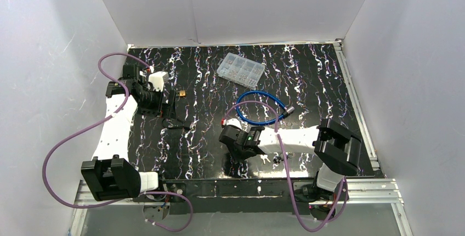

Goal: Unlock with the key

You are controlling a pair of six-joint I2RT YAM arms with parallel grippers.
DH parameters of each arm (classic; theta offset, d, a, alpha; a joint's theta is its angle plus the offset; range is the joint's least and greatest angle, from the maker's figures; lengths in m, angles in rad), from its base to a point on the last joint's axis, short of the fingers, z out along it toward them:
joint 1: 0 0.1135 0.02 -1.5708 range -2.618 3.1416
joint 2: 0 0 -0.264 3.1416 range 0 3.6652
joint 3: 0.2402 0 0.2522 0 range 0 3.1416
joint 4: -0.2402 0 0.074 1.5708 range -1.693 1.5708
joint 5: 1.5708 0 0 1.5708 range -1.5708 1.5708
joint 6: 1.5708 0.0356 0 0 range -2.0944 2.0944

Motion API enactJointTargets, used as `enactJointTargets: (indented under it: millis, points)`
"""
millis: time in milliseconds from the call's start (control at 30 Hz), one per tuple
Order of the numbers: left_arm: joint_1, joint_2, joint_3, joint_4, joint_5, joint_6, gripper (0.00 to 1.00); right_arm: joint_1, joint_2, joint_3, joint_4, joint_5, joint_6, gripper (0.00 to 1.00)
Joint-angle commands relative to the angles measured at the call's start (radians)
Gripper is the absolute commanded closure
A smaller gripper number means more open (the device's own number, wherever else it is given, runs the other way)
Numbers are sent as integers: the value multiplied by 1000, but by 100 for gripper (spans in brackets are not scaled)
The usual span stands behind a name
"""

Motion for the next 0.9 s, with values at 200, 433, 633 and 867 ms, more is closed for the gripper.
enactJointTargets:
  millis: [200,433,633,867]
  points:
    - [-4,-42,6,-49,26,14,1,-5,12,18,19,-3,7,84]
    - [-12,-52,-2,-57,61,29,0,-7,-40,37,0,6,-16,99]
    - [-26,-75,-10,-69,128,81,1,-9,-133,33,2,-6,-53,99]
    - [-97,-173,-82,-33,403,153,1,-11,-266,64,0,-60,-104,99]
